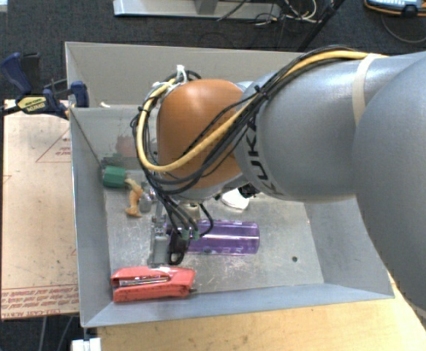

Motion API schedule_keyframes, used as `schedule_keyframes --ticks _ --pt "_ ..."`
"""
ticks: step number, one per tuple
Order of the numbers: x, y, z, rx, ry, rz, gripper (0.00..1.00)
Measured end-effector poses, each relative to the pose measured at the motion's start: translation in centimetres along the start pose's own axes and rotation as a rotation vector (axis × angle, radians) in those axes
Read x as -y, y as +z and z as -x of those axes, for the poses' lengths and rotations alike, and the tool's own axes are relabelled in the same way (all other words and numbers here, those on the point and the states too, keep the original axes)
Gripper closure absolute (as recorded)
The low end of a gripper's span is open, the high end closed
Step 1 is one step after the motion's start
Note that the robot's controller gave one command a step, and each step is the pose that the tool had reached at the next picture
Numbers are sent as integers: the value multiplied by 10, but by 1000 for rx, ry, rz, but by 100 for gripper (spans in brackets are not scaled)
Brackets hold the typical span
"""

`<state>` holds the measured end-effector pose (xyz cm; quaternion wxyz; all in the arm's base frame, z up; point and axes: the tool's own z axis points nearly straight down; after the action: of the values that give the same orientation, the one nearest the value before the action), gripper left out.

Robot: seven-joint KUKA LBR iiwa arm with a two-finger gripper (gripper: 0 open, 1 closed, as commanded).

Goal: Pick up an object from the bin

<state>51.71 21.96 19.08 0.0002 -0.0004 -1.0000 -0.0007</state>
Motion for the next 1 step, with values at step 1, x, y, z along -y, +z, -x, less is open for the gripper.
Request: schedule_keyframes --ticks 1 --pt "0 0 0 0 0 0 0"
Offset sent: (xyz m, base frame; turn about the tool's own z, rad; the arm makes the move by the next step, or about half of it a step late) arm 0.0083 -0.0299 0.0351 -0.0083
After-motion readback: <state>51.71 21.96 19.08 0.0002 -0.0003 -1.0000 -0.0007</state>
